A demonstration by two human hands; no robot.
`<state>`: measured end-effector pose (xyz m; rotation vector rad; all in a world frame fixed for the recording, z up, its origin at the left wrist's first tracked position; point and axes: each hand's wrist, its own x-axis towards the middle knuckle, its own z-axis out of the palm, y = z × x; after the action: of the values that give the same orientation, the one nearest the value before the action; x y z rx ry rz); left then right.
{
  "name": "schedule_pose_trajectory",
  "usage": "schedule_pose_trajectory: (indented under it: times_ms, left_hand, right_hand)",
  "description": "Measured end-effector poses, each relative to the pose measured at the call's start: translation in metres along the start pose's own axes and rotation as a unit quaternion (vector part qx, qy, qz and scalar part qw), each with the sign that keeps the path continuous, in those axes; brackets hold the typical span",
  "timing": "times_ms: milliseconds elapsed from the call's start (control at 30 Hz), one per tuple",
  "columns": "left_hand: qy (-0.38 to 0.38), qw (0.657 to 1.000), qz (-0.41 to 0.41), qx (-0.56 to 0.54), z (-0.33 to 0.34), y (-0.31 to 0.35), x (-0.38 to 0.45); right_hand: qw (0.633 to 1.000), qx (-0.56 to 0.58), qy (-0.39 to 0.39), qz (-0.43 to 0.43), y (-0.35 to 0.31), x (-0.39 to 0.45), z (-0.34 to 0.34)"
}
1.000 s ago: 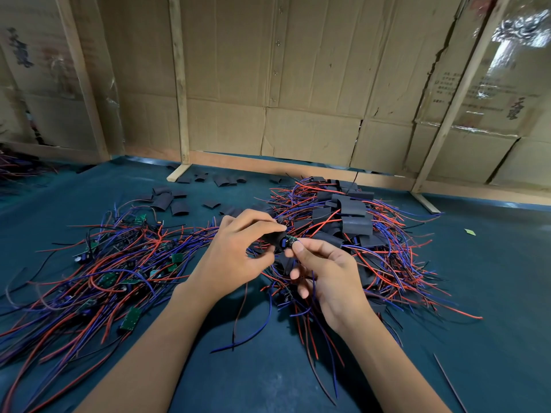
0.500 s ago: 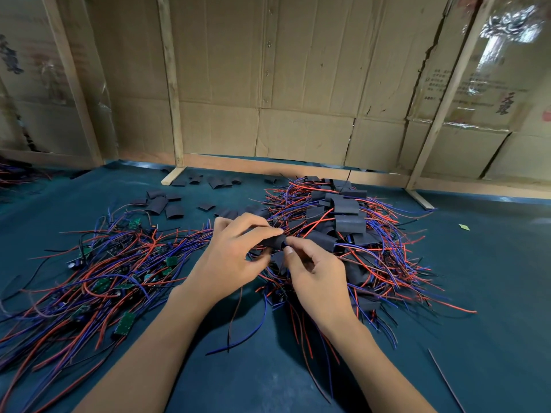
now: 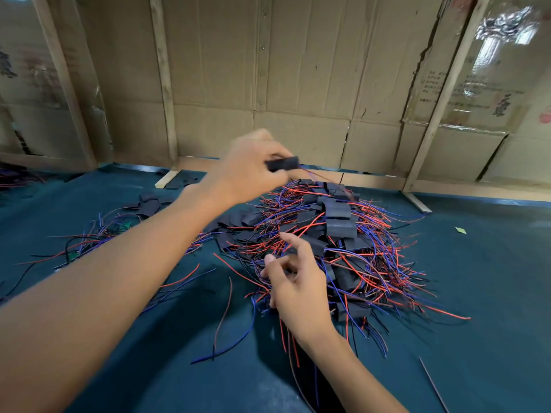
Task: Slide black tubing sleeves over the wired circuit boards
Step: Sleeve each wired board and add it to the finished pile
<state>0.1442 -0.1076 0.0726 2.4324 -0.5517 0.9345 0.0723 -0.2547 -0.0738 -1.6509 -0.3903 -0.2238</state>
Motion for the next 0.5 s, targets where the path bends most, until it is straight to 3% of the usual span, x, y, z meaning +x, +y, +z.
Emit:
schedule_pose_trajectory:
  times_ms: [133, 233, 300, 367, 433, 500]
  left_hand:
    - [-0.16, 0.986, -0.003, 0.037, 0.046, 0.03, 0.032]
    - [-0.225, 0.969, -0.007, 0.102, 0.071, 0.025, 0.027]
    - [-0.217, 0.969, -0.073, 0.089, 0.07, 0.004, 0.015]
    - [-0.163, 0.974, -0.155, 0.019, 0.059, -0.03, 0.002]
    - [-0.124, 0.967, -0.222, 0.028, 0.043, -0.073, -0.017]
    - [-0.188, 0.936, -0.28, 0.103, 0.03, -0.11, -0.045]
  right_hand:
    - [0.997, -0.059, -0.046, -0.021, 0.007, -0.006, 0.005]
    - [0.994, -0.082, -0.065, -0.026, 0.011, -0.005, 0.004]
    - [0.994, -0.087, -0.062, -0.034, 0.011, -0.005, 0.002]
    - [0.993, -0.091, -0.063, -0.044, 0.011, -0.004, 0.001]
    - [0.991, -0.099, -0.076, -0.052, 0.01, -0.004, 0.002]
    - [0.987, -0.114, -0.094, -0.062, 0.01, -0.005, 0.004]
